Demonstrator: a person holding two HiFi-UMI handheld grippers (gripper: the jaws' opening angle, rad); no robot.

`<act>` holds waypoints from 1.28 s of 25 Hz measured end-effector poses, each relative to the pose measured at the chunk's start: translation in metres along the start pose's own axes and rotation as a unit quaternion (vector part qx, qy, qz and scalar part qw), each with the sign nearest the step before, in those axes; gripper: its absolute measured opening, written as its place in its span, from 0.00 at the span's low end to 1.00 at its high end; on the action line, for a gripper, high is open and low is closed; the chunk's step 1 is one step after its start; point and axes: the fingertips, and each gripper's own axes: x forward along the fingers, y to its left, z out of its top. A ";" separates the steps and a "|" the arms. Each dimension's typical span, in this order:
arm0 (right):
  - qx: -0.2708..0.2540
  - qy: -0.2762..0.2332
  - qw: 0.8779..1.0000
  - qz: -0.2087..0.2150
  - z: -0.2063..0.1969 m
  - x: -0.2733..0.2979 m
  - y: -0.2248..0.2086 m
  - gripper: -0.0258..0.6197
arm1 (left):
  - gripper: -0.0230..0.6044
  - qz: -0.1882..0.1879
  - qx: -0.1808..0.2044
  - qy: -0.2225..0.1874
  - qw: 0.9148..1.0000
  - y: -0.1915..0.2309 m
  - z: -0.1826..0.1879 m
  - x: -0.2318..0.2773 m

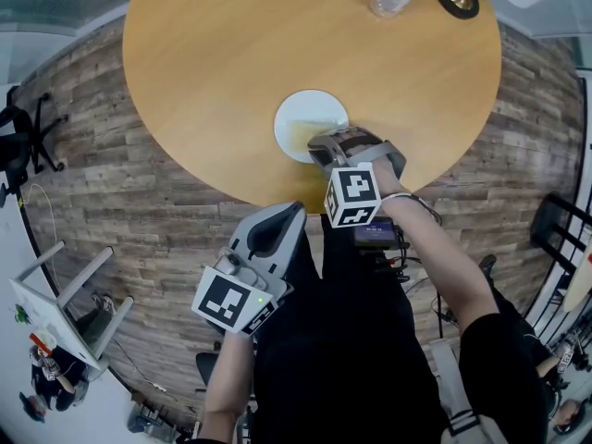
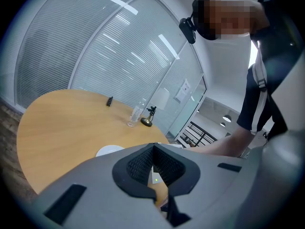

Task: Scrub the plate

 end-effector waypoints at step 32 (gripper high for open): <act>0.126 -0.034 0.991 -0.012 0.003 0.019 -0.064 0.09 | 0.05 0.019 -0.004 -0.005 1.000 0.008 0.001 -0.013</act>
